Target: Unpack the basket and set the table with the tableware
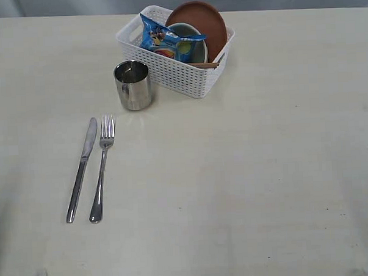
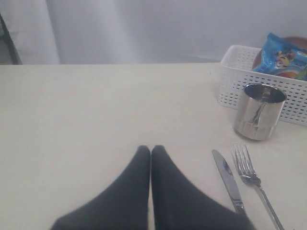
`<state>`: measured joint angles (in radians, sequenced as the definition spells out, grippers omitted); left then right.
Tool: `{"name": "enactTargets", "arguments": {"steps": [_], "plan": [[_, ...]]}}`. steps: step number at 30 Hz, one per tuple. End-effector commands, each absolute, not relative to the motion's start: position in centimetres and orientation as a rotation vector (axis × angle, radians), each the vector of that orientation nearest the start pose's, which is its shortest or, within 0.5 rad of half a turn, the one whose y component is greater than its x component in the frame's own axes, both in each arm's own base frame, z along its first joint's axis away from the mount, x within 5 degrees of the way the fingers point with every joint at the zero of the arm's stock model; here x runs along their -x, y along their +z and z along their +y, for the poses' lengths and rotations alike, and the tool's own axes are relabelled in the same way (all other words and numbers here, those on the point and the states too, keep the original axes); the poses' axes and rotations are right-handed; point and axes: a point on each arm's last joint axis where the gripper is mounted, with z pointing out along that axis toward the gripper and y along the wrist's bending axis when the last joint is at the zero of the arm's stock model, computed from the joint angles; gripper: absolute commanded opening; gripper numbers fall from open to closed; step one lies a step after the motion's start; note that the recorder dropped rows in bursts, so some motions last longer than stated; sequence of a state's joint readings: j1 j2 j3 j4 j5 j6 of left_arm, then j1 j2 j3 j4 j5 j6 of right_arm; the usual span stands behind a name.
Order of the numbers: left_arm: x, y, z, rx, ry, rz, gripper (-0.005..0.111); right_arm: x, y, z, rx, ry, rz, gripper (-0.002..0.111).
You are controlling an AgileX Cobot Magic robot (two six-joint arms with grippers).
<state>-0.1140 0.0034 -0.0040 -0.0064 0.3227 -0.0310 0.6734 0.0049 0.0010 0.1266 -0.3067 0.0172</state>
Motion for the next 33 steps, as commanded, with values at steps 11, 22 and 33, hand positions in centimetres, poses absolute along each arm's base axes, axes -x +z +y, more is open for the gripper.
{"name": "enactTargets", "arguments": {"steps": [11, 22, 33], "plan": [[-5.4, 18.4, -0.6, -0.074, -0.101, 1.803, 0.000, -6.3, 30.6, 0.9, -0.104, 0.650, 1.293, -0.001], [-5.4, 18.4, -0.6, -0.074, -0.101, 1.803, 0.000, -14.1, 38.1, 6.8, 0.024, 0.422, 1.542, -0.001], [-5.4, 18.4, -0.6, -0.074, -0.101, 1.803, 0.000, -25.9, 36.5, 11.9, 0.143, 0.042, 1.786, 0.000]]}}
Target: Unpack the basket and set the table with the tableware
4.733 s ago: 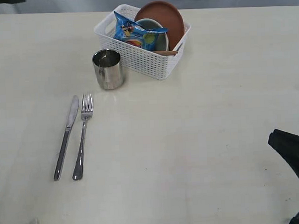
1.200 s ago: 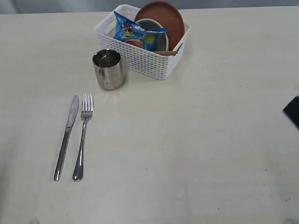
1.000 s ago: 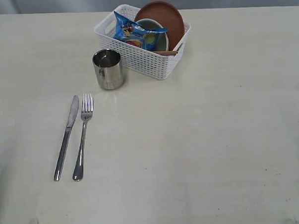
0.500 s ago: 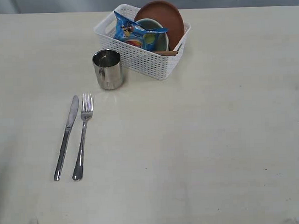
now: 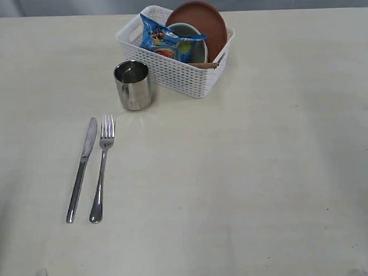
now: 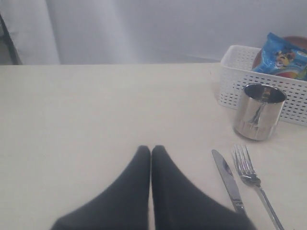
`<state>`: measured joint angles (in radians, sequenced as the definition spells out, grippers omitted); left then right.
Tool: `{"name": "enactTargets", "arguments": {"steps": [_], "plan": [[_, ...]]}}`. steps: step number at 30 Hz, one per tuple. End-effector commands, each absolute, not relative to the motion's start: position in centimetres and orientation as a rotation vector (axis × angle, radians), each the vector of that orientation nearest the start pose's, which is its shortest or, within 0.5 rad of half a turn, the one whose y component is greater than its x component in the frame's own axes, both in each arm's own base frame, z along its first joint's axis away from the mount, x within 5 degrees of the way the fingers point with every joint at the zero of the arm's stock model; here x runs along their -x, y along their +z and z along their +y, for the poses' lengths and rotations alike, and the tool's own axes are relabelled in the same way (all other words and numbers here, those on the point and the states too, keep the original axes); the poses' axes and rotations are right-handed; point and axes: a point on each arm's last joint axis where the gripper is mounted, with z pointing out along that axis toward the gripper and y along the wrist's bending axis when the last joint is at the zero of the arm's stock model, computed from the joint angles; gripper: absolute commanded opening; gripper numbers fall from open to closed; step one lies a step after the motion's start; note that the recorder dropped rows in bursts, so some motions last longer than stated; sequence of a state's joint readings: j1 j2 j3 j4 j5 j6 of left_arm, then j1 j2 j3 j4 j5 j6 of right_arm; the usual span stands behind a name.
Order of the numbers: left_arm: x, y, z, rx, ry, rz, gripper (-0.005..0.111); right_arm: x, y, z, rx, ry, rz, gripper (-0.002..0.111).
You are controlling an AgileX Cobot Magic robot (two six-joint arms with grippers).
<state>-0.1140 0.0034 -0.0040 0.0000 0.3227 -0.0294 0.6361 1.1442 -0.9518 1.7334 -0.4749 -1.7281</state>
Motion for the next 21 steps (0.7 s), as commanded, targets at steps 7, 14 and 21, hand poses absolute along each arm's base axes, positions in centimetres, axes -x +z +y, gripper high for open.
{"name": "enactTargets", "arguments": {"steps": [7, 14, 21], "plan": [[-5.4, 18.4, -0.6, -0.074, -0.101, 1.803, 0.000, -31.6, 32.0, 11.4, 0.106, 0.930, 1.909, 0.000], [-5.4, 18.4, -0.6, -0.074, -0.101, 1.803, 0.000, -34.1, 27.8, 5.1, 0.522, 0.259, 2.385, -0.001], [-5.4, 18.4, -0.6, -0.074, -0.101, 1.803, 0.000, -33.7, 29.9, 0.3, 0.194, -0.440, 2.359, 0.000]]}}
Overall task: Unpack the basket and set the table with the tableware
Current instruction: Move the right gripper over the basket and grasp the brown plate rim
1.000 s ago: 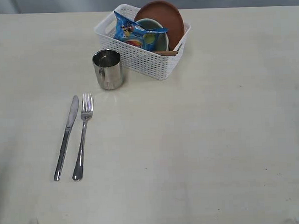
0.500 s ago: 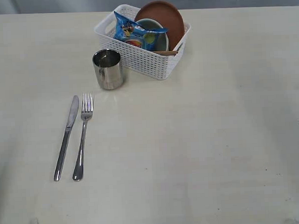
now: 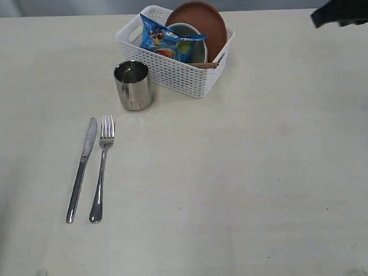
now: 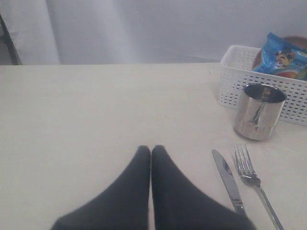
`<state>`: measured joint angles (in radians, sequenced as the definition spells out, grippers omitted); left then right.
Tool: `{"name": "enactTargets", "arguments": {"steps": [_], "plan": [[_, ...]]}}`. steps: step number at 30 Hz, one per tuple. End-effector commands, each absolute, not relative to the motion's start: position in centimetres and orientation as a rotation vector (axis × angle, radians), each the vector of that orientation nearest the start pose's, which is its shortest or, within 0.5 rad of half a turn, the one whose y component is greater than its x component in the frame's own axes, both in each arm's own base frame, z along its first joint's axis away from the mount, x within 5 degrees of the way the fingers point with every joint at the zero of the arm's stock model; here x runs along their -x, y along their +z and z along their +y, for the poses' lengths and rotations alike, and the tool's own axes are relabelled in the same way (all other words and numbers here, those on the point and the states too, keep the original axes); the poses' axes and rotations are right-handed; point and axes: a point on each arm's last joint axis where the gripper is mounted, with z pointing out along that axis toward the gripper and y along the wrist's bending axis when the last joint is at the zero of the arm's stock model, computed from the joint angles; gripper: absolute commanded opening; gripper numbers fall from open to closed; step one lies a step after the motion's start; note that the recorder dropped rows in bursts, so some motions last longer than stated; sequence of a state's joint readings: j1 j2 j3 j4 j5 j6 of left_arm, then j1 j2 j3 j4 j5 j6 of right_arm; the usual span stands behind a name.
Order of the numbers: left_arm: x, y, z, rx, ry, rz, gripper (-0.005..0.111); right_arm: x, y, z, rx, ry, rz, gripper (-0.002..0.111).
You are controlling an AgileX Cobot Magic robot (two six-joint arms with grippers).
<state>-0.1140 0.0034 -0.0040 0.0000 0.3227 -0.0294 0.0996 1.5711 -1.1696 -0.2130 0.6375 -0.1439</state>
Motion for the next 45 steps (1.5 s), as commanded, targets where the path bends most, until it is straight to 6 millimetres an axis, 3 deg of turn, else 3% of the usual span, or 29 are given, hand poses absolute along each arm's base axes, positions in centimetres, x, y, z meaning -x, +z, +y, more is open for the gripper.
{"name": "enactTargets", "arguments": {"steps": [1, 4, 9, 14, 17, 21, 27, 37, 45], "plan": [[-5.4, 18.4, -0.6, -0.074, -0.101, 1.803, 0.000, -33.8, 30.0, 0.3, 0.194, -0.438, 2.355, 0.000], [-5.4, 18.4, -0.6, -0.074, -0.101, 1.803, 0.000, -33.9, 30.1, 0.9, 0.206, -0.338, 2.379, 0.006], [-5.4, 18.4, -0.6, -0.074, -0.101, 1.803, 0.000, -34.6, 30.6, 3.5, 0.305, 0.012, 2.452, 0.036], [-5.4, 18.4, -0.6, -0.074, -0.101, 1.803, 0.000, -37.9, 32.5, 5.9, 0.403, 0.291, 2.514, 0.037], [-5.4, 18.4, -0.6, -0.074, -0.101, 1.803, 0.000, -40.5, 32.9, 7.3, 0.480, 0.310, 2.498, 0.038], [-5.4, 18.4, -0.6, -0.074, -0.101, 1.803, 0.000, -43.2, 31.3, 9.7, 0.625, 0.319, 2.502, 0.044], [-5.4, 18.4, -0.6, -0.074, -0.101, 1.803, 0.000, -45.9, 26.8, 13.6, 0.763, 0.350, 2.542, 0.048], [-5.4, 18.4, -0.6, -0.074, -0.101, 1.803, 0.000, -49.3, 21.5, 14.8, 0.816, 0.371, 2.486, 0.048], [-5.4, 18.4, -0.6, -0.074, -0.101, 1.803, 0.000, -50.5, 19.6, 15.2, 0.803, 0.372, 2.406, 0.045]]}}
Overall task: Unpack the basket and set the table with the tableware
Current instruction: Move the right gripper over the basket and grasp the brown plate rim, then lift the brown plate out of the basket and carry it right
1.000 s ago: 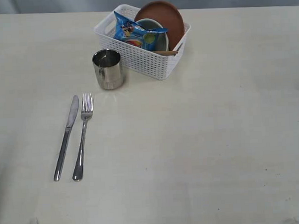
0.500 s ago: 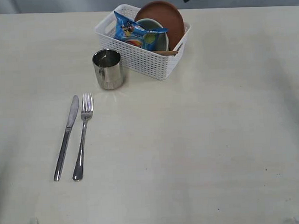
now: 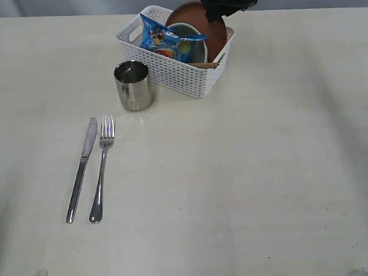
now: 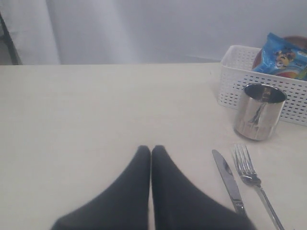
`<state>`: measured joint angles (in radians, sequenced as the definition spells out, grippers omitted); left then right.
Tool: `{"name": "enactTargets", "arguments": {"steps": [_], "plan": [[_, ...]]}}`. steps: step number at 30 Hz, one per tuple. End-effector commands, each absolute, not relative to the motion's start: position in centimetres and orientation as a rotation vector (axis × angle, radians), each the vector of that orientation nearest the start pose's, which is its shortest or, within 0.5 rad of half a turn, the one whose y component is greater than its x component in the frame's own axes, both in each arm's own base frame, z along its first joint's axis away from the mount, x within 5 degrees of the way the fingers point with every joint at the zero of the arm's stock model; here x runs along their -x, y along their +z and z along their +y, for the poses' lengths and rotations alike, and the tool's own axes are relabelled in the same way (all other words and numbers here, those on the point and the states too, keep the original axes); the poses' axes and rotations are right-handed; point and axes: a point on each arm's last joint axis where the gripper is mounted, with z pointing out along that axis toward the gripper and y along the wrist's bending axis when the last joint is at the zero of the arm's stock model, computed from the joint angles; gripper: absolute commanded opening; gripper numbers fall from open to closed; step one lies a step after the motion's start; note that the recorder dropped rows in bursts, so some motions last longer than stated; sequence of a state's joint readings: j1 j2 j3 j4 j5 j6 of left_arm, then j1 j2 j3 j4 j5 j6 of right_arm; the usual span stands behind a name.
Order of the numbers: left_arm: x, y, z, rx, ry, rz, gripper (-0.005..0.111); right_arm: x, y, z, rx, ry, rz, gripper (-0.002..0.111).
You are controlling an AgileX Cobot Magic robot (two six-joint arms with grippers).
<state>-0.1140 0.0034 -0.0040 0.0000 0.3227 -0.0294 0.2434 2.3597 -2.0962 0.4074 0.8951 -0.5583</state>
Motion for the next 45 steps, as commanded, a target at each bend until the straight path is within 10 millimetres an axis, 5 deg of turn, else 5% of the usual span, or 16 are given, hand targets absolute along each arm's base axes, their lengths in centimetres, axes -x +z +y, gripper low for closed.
{"name": "enactTargets", "arguments": {"steps": [1, 12, 22, 37, 45], "plan": [[-5.4, 18.4, -0.6, -0.074, -0.101, 1.803, 0.000, -50.5, 19.4, 15.2, 0.813, 0.375, 2.413, 0.040], [-5.4, 18.4, -0.6, -0.074, -0.101, 1.803, 0.000, -50.5, 18.9, 15.6, 0.886, 0.393, 2.381, 0.000], [-5.4, 18.4, -0.6, -0.074, -0.101, 1.803, 0.000, -50.7, 21.2, 14.9, 0.907, 0.258, 2.305, 0.000], [-5.4, 18.4, -0.6, -0.074, -0.101, 1.803, 0.000, -50.4, 27.1, 14.5, 0.910, 0.144, 2.161, 0.000], [-5.4, 18.4, -0.6, -0.074, -0.101, 1.803, 0.000, -49.6, 31.3, 12.5, 0.820, -0.065, 2.131, 0.000]]}}
